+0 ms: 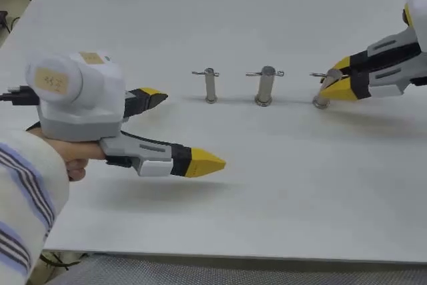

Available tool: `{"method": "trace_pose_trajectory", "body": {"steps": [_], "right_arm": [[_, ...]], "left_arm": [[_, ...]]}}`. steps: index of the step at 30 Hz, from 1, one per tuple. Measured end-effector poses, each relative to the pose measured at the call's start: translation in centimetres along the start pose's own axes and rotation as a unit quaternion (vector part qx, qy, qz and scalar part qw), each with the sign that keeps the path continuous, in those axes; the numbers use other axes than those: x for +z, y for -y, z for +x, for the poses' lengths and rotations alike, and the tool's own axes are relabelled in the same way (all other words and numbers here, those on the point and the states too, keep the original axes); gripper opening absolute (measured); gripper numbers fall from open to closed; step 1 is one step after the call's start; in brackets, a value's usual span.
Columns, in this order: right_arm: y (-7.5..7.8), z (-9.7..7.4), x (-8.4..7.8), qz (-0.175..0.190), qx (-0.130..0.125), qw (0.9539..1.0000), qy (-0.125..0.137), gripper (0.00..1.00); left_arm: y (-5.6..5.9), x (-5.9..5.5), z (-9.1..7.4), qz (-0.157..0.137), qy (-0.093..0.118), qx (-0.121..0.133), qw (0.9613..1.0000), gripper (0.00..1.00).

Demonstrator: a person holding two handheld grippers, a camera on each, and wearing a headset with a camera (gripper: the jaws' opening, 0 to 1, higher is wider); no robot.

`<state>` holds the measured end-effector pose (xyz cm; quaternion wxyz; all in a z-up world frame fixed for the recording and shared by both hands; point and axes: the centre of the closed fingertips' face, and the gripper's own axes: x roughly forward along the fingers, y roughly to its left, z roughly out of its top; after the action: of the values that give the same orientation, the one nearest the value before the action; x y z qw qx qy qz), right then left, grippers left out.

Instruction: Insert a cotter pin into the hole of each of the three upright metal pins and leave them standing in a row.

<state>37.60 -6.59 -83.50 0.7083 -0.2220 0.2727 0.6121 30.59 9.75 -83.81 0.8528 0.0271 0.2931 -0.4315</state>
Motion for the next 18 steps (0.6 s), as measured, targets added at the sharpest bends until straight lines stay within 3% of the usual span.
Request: {"method": "trace_pose_trajectory", "body": {"steps": [4, 7, 9, 12, 14, 18], "right_arm": [[-0.1, 0.1, 0.1, 0.018, 0.007, 0.9998, 0.005, 0.18], [0.0, -0.1, 0.2, 0.020, -0.005, 0.9997, 0.011, 0.28], [0.1, -0.4, 0.2, 0.025, -0.017, 0.9995, 0.013, 0.33], [-0.1, -1.0, 0.8, 0.042, -0.035, 0.9978, 0.036, 0.43], [-0.5, -1.6, 1.4, 0.055, -0.051, 0.9958, 0.052, 0.49], [-0.9, -2.9, 1.5, 0.085, -0.087, 0.9908, 0.059, 0.67]], "left_arm": [[0.1, 0.1, 0.0, -0.003, 0.002, 0.000, 1.0000, 0.99], [0.4, 0.2, -0.1, 0.001, 0.002, -0.002, 1.0000, 0.99], [0.5, 0.3, -0.1, 0.000, 0.002, -0.002, 1.0000, 0.99], [0.5, 0.3, -0.3, 0.002, 0.002, -0.001, 1.0000, 0.99], [0.6, 0.4, -0.4, 0.002, 0.004, 0.000, 1.0000, 0.99], [0.5, 1.0, -0.8, -0.001, 0.014, 0.006, 0.9999, 0.99]]}}
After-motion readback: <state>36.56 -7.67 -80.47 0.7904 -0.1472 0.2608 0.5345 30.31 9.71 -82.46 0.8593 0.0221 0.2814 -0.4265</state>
